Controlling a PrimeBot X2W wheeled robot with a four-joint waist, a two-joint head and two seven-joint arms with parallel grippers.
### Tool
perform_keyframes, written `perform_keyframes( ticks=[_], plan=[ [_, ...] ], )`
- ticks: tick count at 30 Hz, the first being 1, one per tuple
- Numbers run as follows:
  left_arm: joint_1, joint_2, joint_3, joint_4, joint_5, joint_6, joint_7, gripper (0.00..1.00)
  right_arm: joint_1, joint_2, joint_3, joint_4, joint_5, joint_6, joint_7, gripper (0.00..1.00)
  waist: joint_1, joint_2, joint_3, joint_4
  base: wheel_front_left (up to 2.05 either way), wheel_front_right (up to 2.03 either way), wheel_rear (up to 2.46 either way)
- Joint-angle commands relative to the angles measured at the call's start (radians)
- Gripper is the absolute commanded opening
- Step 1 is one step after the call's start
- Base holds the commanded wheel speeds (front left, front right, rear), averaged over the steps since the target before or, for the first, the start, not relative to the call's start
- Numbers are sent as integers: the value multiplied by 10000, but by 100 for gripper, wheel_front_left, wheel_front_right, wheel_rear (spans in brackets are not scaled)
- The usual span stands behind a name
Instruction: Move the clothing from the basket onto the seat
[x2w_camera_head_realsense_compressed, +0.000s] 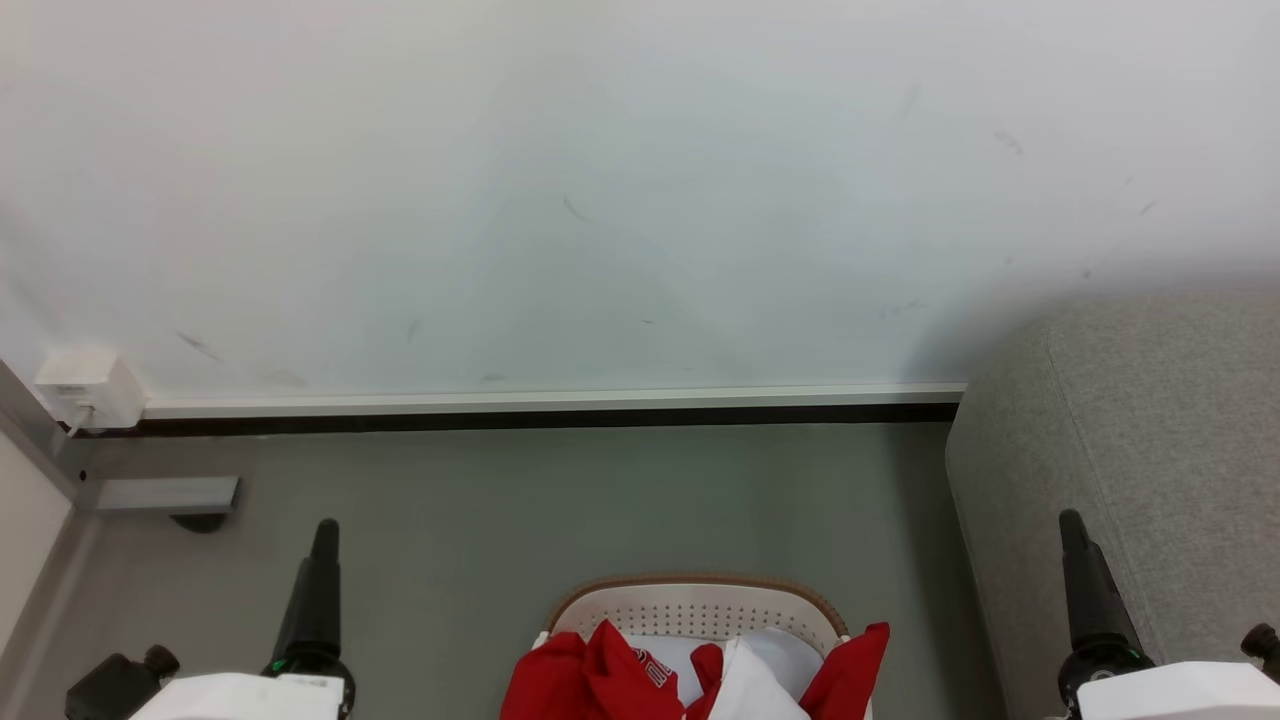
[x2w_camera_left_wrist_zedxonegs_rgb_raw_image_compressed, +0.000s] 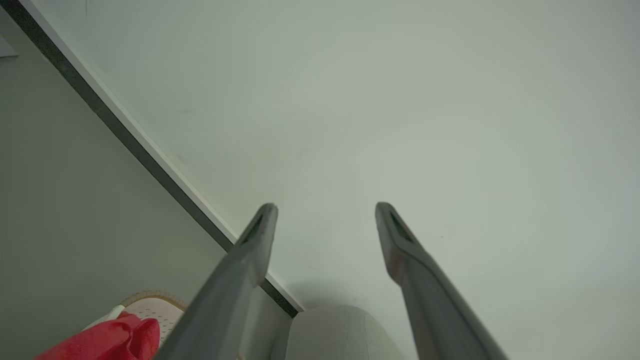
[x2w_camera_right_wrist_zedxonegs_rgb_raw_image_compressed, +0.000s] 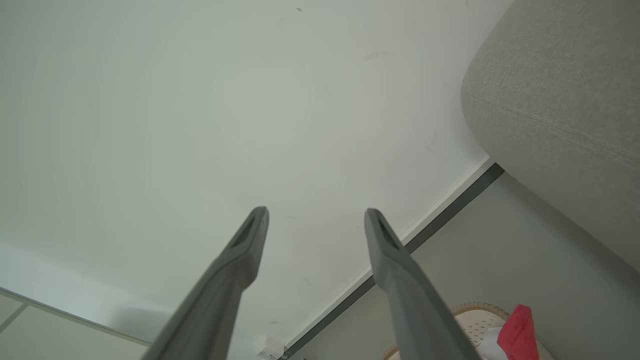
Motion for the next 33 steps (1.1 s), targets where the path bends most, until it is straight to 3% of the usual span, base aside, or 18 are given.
perform_keyframes(
  ticks=[1, 15, 33],
  plan=[
    [-88, 71, 28, -199, 569, -45, -143, 100, -239, -109, 90, -219, -473, -6, -122, 100, 0, 0, -5, -2, 0, 0, 0],
    [32, 107, -10, -550, 4270, 106, -638, 100, -234, -126, 299, -154, -3540, -9, -618, 100, 0, 0, -36, -49, 0, 0, 0],
    [151, 499, -609, -595, 6622, 701, -1146, 100, -248, -145, 674, -71, -6033, -12, -1134, 100, 0, 0, -105, -58, 0, 0, 0]
  ],
)
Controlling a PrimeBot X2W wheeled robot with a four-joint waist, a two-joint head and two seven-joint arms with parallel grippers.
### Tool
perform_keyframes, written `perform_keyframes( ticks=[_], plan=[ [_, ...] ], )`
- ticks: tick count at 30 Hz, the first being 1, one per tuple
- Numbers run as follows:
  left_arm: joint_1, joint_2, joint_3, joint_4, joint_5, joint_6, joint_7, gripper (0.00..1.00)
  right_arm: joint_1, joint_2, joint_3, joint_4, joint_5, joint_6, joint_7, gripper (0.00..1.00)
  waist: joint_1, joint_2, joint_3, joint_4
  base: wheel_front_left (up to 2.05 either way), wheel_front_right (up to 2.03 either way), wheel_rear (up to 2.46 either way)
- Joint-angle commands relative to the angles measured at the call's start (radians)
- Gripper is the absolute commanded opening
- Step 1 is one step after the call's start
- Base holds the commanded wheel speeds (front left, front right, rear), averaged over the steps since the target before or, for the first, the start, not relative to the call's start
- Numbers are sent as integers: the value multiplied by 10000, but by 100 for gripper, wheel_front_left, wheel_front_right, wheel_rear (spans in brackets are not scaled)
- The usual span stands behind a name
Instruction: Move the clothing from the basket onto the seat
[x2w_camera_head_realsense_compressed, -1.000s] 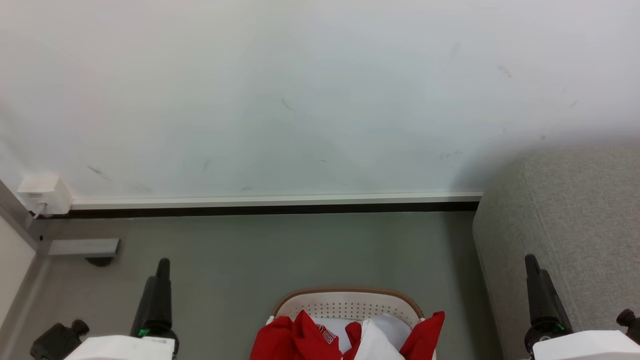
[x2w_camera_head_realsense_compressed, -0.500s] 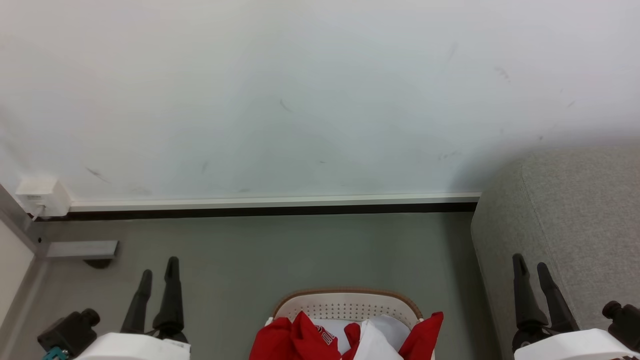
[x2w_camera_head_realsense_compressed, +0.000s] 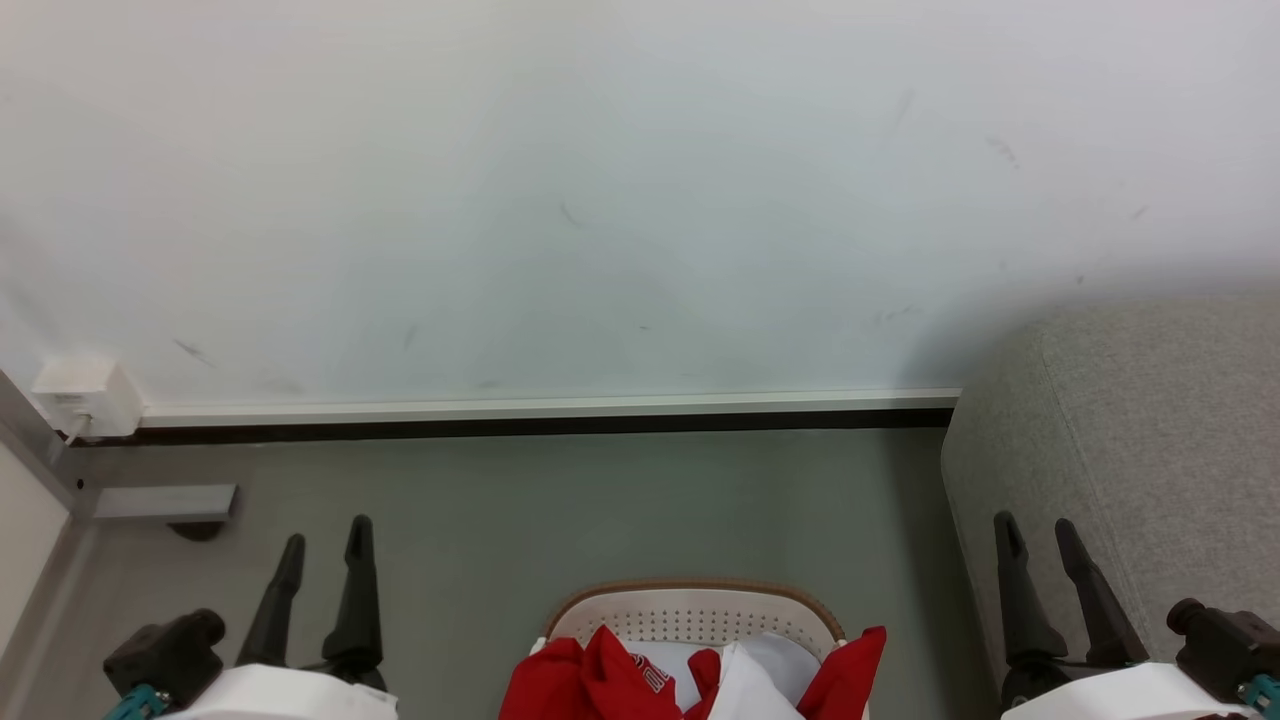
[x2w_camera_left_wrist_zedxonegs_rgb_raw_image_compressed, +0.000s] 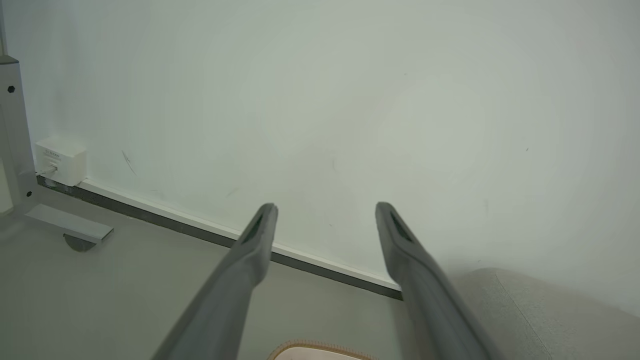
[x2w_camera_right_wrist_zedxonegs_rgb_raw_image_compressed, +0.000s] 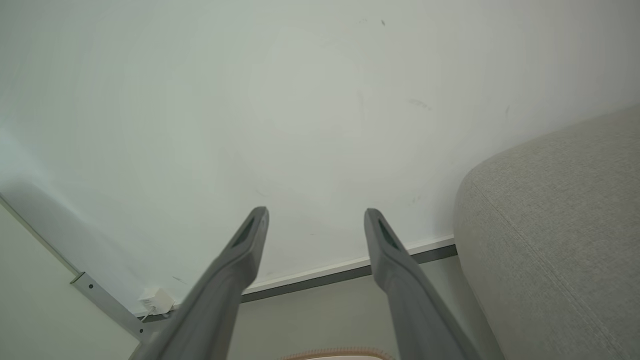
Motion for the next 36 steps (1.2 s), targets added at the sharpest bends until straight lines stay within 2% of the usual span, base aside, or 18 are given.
perform_keyframes(
  ticks=[1, 19, 36],
  plan=[
    [15, 122, -26, -82, 337, 21, -117, 100, -165, -110, 38, -109, -262, -12, -82, 100, 0, 0, -2, 0, 0, 0, 0],
    [80, 322, -332, -89, 2010, 351, -531, 100, -171, -123, 297, 78, -1738, -15, -521, 100, 0, 0, -77, -45, 0, 0, 0],
    [167, 301, -263, -228, 3323, 407, -913, 100, -229, -127, 317, 86, -2827, -18, -865, 100, 0, 0, -87, -79, 0, 0, 0]
  ],
)
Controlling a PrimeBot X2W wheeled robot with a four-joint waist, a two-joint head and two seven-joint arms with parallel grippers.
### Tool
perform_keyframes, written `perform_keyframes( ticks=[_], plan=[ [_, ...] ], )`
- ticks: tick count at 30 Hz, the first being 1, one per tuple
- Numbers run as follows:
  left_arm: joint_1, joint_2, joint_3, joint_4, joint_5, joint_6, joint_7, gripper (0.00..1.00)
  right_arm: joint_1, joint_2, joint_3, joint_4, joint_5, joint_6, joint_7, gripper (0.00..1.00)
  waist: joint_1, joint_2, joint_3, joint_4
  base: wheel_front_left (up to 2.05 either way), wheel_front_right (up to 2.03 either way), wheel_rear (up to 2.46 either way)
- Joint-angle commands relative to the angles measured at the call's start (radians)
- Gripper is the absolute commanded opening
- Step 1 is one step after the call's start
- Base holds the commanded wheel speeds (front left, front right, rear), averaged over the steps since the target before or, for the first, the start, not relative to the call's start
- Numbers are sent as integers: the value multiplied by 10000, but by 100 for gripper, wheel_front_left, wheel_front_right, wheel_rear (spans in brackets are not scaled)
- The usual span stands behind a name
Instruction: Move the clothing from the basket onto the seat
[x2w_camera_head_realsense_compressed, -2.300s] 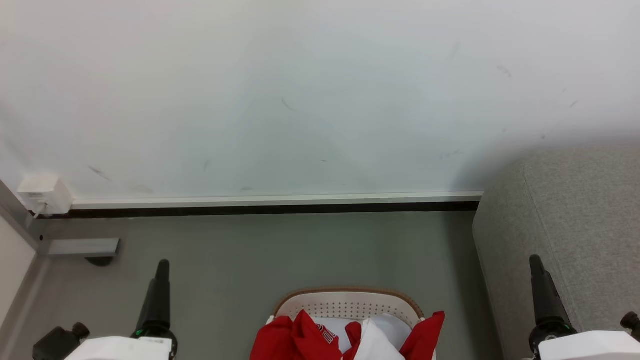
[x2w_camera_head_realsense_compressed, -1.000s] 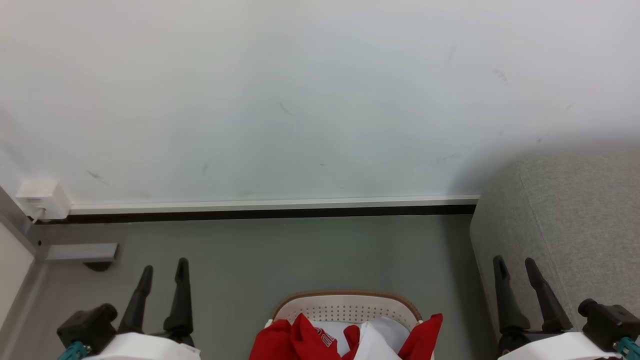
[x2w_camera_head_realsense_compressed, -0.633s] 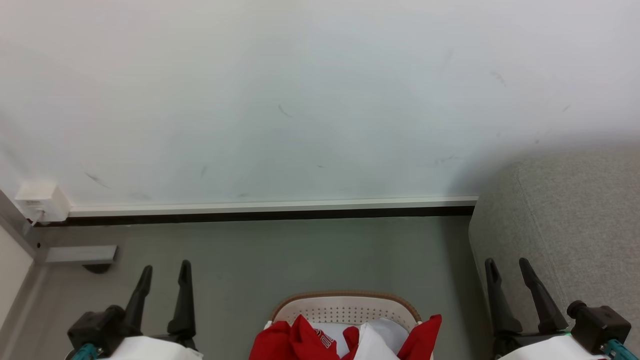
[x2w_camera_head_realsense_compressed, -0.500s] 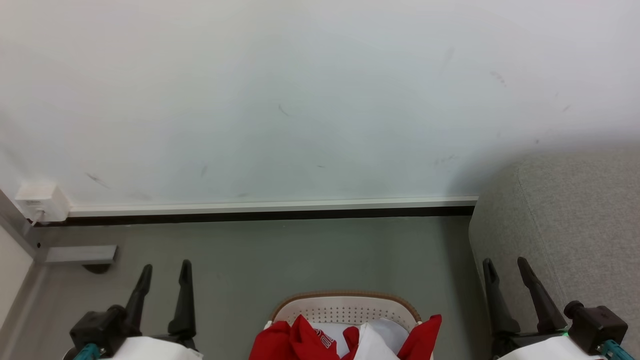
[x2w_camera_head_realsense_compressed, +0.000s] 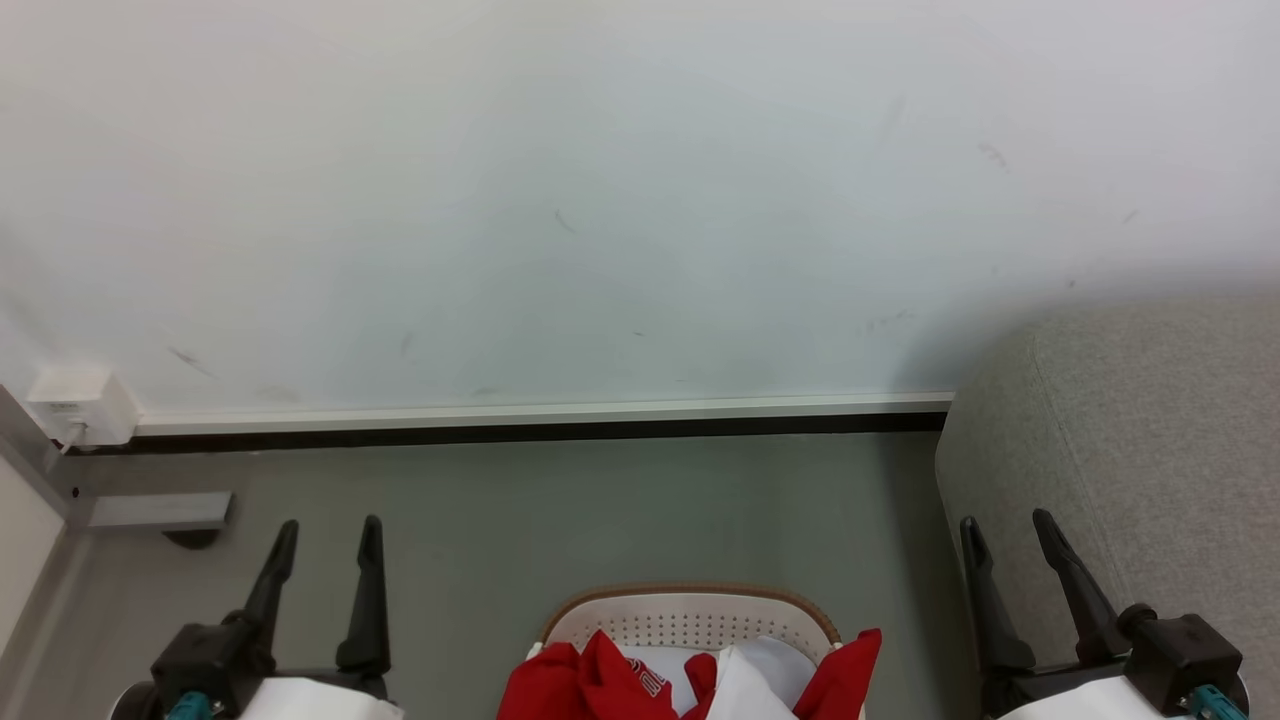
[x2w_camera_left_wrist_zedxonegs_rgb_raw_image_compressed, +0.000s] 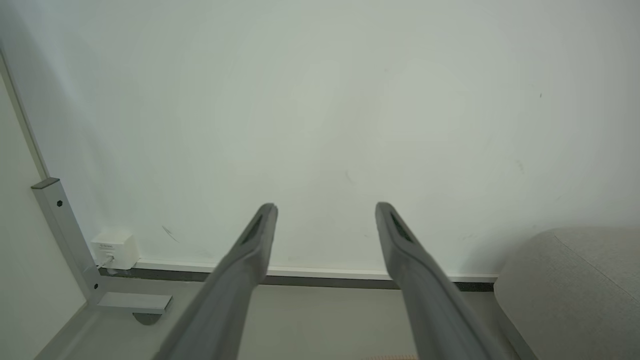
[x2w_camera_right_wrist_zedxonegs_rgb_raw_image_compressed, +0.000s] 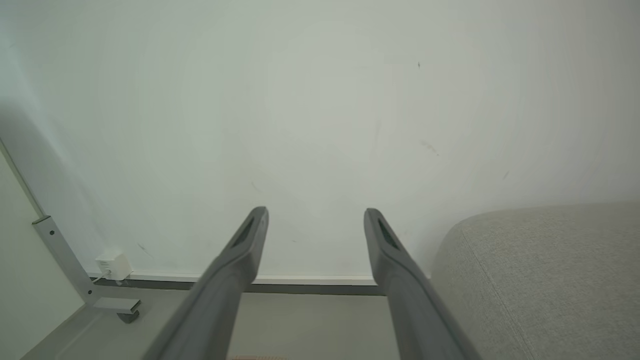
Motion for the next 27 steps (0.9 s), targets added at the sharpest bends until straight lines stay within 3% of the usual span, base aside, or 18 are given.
perform_keyframes(
  ticks=[1, 18, 27],
  plan=[
    [62, 43, 25, -79, 312, 4, -131, 100, -185, -86, 4, -28, -175, -18, -87, 100, 0, 0, 2, -7, 0, 0, 0],
    [141, -87, 219, -150, 1562, -180, -429, 100, -127, -93, 112, -166, -1237, -21, -399, 100, 0, 0, 31, -43, 0, 0, 0],
    [143, -139, 314, -105, 1545, -256, -416, 100, -104, -89, 61, -168, -1058, -21, -389, 100, 0, 0, 27, -41, 0, 0, 0]
  ],
)
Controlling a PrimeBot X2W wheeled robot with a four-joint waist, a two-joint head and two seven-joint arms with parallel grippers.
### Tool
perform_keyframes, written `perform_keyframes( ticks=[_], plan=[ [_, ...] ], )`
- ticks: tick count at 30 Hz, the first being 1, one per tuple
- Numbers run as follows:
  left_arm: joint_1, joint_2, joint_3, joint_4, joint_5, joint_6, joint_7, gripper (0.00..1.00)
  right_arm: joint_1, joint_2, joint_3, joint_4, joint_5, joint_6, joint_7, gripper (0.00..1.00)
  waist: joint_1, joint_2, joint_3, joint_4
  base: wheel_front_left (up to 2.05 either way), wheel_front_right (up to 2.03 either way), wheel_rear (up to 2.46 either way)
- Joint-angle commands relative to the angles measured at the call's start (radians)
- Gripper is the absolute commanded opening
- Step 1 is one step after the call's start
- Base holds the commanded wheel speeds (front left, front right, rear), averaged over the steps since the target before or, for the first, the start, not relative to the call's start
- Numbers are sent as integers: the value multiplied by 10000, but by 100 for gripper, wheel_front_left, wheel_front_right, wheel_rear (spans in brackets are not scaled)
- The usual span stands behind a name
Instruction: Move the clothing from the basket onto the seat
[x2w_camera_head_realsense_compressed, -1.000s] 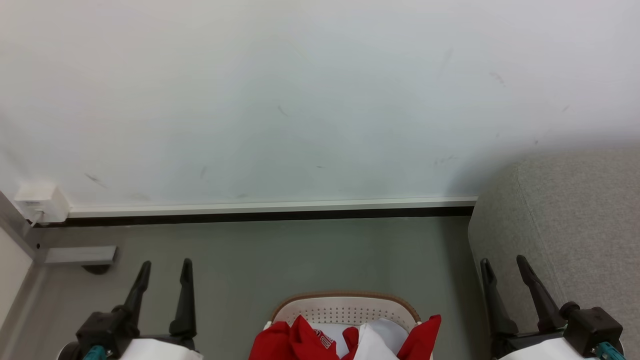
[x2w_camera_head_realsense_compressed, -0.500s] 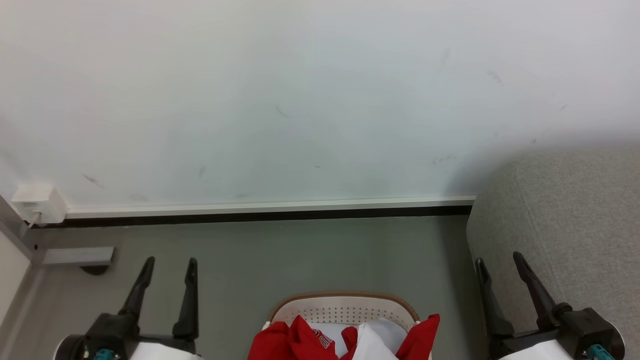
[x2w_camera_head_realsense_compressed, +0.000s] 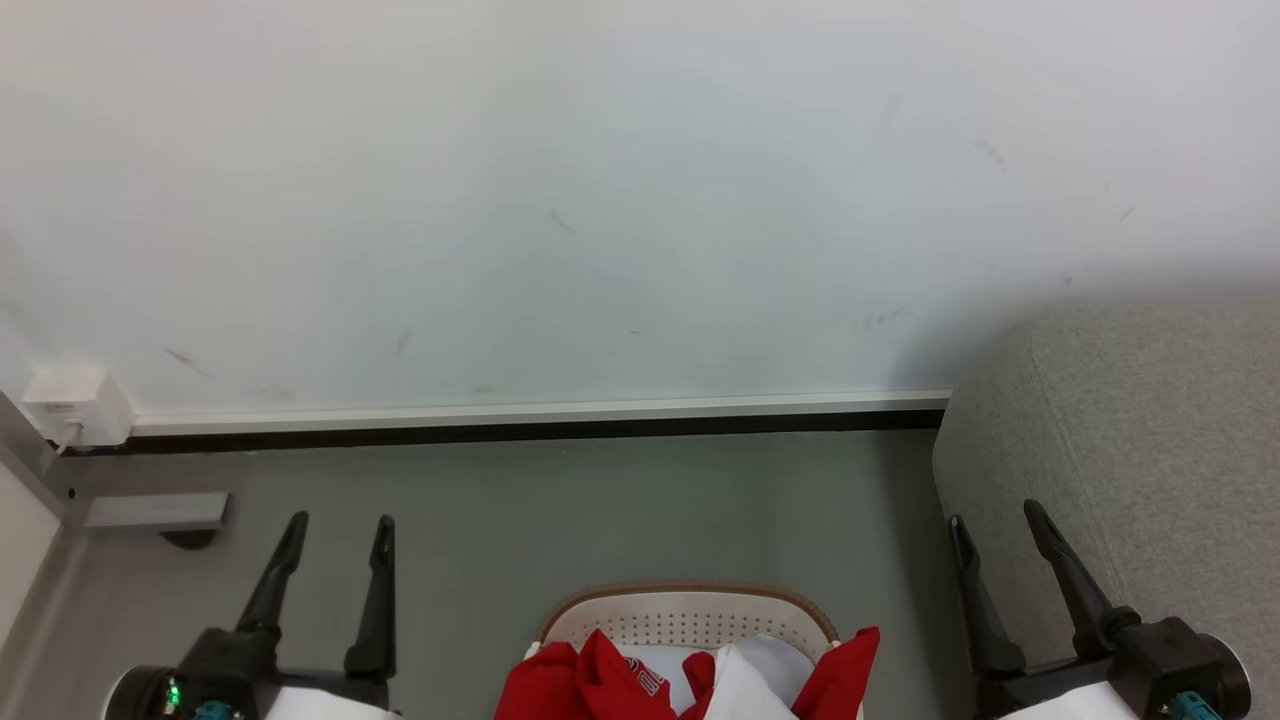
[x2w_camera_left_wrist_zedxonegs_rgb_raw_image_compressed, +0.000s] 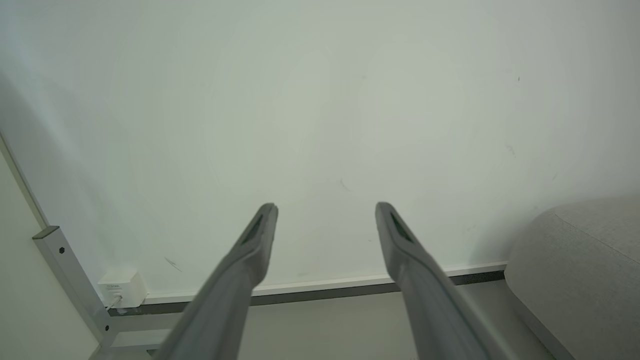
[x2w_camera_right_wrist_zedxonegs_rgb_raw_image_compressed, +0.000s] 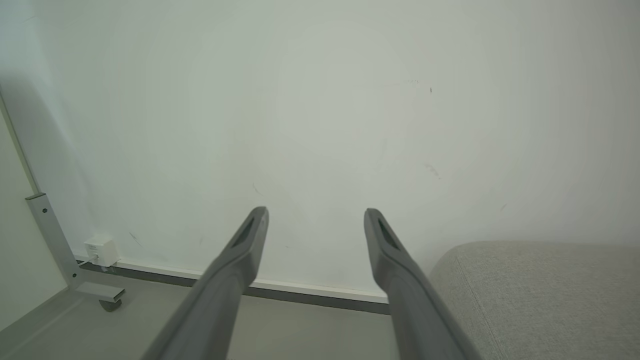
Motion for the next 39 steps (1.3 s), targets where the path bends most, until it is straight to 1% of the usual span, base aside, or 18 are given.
perform_keyframes(
  ticks=[1, 16, 25, 32, 39],
  plan=[
    [98, 14, 26, 18, 23, -7, -10, 100, -73, -70, -4, -40, 103, -21, -35, 100, 0, 0, -1, -3, 0, 0, 0],
    [-58, -84, 290, 179, -144, -293, -10, 100, -121, -67, -4, -30, 161, -21, -35, 100, 0, 0, 76, -99, 0, 0, 0],
    [-115, -178, 351, 161, -242, -468, -8, 100, -171, -66, -151, -156, 36, -21, -33, 100, 0, 0, 392, -446, 0, 0, 0],
    [-459, -98, 390, 192, -319, -690, -8, 100, -460, -61, -392, -440, -56, -21, -18, 100, 0, 0, 1181, -902, 0, 0, 0],
    [-1143, 311, 81, 470, -373, -846, -8, 100, -839, -60, -503, -830, 57, -21, -16, 100, 0, 0, 2372, -1374, 0, 0, 0]
  ],
)
